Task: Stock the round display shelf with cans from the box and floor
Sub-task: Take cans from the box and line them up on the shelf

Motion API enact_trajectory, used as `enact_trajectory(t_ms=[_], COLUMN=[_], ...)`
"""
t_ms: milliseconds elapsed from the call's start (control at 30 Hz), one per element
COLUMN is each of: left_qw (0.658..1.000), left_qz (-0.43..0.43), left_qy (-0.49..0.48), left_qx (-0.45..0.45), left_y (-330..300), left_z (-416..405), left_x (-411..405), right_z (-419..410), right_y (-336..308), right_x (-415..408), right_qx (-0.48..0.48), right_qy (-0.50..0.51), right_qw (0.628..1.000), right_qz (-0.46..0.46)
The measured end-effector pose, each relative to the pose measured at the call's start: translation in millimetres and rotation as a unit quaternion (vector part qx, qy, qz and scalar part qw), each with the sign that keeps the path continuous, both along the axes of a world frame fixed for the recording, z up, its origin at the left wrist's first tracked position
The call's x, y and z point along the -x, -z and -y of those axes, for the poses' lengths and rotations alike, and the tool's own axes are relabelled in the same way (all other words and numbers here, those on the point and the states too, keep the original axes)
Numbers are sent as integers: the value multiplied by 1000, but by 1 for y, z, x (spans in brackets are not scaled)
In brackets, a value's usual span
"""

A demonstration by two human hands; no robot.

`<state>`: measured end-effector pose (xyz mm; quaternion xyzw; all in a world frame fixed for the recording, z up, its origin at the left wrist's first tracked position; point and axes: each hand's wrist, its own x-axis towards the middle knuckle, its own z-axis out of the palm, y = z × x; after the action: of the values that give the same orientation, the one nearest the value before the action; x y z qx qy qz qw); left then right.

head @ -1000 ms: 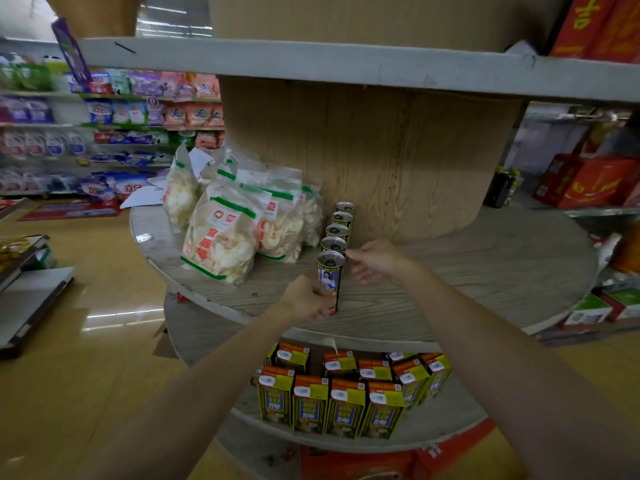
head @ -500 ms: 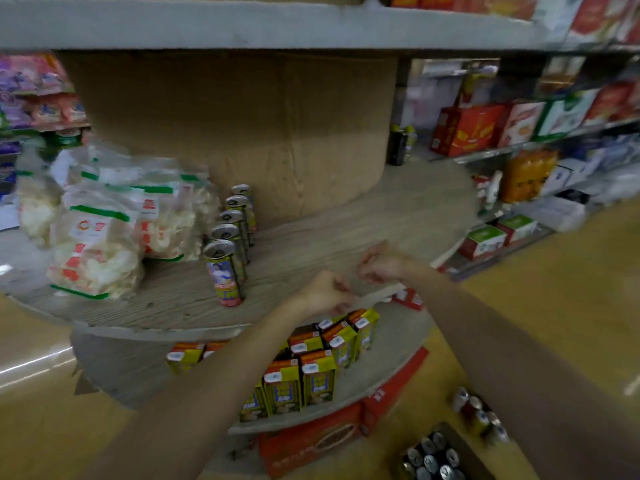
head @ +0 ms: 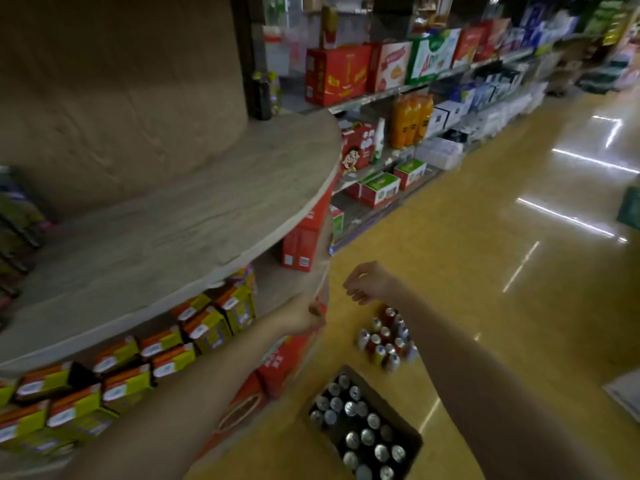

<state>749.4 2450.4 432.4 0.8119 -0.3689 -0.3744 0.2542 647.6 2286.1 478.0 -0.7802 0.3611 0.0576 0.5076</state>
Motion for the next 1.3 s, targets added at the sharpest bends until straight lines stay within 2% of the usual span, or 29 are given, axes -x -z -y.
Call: enact_trajectory(t_ms=[200,400,567,767,967,1133,1200,1300], left_qw=[998,995,984,965,953,950,948,941], left_qz=[7,-3,-59,-96,-119,-104,-117,-147], left_qy=[32,22,34,46,60,81,82,71], left_qx=[-47,-96,-167,-240,-273,-282,-285,-298], left_y=[52,119,187,310,438,537,572,619], left_z=[56,80,89,94,94,89,86,80], left_x=[36,47,37,21,7,-9,-11,-13], right_z=[72,82,77,57,31,12,5,-9], right_y=[84,175,256,378,501,613,651,699], right_x=[50,73,74,82,74,56,48,39], right_qx=[-19,-88,-142,-180,-198,-165,-153,-183], right_qy=[68,119,144,192,254,219,223,285], right_qw=[997,987,971,945,916,914,912,896], right_qz=[-19,-65,-125,-193,-240,-299,-307,-288])
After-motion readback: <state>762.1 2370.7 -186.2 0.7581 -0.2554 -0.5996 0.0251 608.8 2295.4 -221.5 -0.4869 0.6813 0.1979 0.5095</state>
